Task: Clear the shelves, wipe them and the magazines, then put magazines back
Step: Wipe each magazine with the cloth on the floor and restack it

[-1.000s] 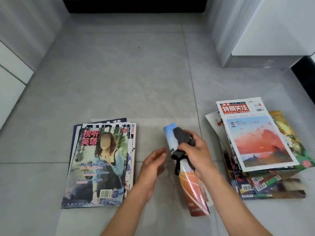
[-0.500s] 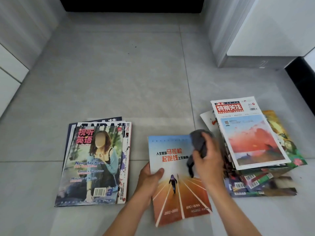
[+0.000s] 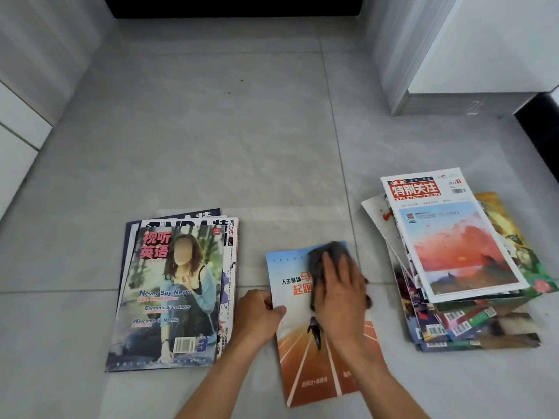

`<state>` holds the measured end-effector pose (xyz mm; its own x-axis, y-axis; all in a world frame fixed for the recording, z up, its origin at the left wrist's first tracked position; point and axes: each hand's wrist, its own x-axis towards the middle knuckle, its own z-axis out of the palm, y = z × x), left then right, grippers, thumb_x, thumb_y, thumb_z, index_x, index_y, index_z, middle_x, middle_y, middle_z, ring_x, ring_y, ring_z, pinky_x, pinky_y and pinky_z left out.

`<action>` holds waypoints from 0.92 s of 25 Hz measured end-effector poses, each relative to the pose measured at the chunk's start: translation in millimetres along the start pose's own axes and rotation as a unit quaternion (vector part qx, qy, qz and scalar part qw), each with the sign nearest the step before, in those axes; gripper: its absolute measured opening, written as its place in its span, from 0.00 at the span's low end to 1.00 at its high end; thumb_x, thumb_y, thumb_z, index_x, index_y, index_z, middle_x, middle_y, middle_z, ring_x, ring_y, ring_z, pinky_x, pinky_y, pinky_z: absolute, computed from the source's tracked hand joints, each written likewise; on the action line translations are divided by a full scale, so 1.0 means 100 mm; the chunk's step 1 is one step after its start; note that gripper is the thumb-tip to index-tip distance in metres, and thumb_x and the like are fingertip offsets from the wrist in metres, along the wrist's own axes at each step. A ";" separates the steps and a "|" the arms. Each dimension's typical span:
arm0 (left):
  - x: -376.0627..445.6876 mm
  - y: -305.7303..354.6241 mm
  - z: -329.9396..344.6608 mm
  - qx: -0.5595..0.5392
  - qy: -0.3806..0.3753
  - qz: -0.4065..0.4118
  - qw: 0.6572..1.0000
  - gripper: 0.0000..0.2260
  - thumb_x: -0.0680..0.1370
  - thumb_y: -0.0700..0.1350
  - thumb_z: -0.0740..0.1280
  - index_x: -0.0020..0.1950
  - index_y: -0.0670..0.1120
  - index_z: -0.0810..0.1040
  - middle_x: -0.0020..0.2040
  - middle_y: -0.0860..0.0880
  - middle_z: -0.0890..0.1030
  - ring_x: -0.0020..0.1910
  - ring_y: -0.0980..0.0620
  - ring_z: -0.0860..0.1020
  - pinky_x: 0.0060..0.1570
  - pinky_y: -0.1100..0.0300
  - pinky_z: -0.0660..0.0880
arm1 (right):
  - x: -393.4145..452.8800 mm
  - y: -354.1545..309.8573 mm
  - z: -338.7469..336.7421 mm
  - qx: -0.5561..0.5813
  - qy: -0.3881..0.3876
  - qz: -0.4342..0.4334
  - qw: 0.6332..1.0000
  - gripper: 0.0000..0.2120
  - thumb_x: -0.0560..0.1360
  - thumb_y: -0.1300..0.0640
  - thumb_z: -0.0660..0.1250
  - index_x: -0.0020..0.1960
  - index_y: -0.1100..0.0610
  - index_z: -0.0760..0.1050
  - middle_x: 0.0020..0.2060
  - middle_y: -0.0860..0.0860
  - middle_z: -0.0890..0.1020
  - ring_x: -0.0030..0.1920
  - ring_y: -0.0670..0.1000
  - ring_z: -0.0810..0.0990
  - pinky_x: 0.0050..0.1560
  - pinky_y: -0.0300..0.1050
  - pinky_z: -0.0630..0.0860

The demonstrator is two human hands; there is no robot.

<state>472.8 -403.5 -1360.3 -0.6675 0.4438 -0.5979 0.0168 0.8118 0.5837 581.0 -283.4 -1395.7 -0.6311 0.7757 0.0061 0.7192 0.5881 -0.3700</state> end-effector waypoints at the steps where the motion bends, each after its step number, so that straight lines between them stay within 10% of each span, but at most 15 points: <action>1: 0.02 -0.01 0.01 0.005 0.006 0.007 1.000 0.07 0.70 0.39 0.72 0.32 0.46 0.79 0.30 0.52 0.80 0.34 0.48 0.80 0.33 0.59 0.72 | -0.03 -0.22 0.10 0.007 -0.016 -0.067 0.998 0.25 0.76 0.51 0.56 0.72 0.54 0.72 0.71 0.58 0.73 0.71 0.63 0.70 0.68 0.61 0.71; 4: 0.01 -0.05 0.04 -0.003 0.031 -0.015 0.999 0.12 0.67 0.36 0.70 0.27 0.44 0.72 0.25 0.51 0.75 0.30 0.45 0.75 0.32 0.57 0.67 | 0.19 -0.31 0.14 0.020 -0.071 -0.267 0.961 0.24 0.73 0.54 0.61 0.69 0.52 0.76 0.69 0.54 0.76 0.68 0.61 0.75 0.64 0.58 0.75; 12: -0.01 -0.01 0.01 -0.050 0.039 -0.033 0.997 0.08 0.69 0.43 0.77 0.36 0.44 0.80 0.33 0.49 0.82 0.34 0.51 0.81 0.38 0.60 0.74 | 0.34 -0.03 0.03 0.005 0.005 -0.054 0.999 0.24 0.75 0.56 0.61 0.71 0.56 0.73 0.70 0.59 0.73 0.70 0.65 0.70 0.68 0.64 0.71; 17: 0.03 -0.09 -0.02 -0.086 -0.010 -0.014 0.996 0.05 0.72 0.39 0.72 0.37 0.41 0.81 0.36 0.43 0.84 0.40 0.43 0.84 0.44 0.48 0.82 | -0.08 0.29 -0.03 0.036 -0.080 -0.321 0.943 0.24 0.76 0.55 0.62 0.72 0.50 0.73 0.74 0.51 0.71 0.73 0.58 0.69 0.71 0.57 0.69; 23: 0.00 -0.12 -0.04 -0.148 -0.011 -0.037 0.988 0.09 0.75 0.34 0.69 0.37 0.45 0.82 0.40 0.45 0.86 0.41 0.45 0.85 0.47 0.47 0.83 | -0.60 0.19 -0.02 0.030 0.023 -0.017 0.999 0.24 0.77 0.54 0.57 0.72 0.54 0.73 0.72 0.57 0.72 0.71 0.61 0.70 0.70 0.59 0.68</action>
<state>469.9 -414.9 -1365.7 -0.6428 0.3984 -0.6543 -0.2509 0.6974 0.6713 632.9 -318.1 -1401.3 -0.6407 0.7653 0.0617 0.6776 0.6014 -0.4232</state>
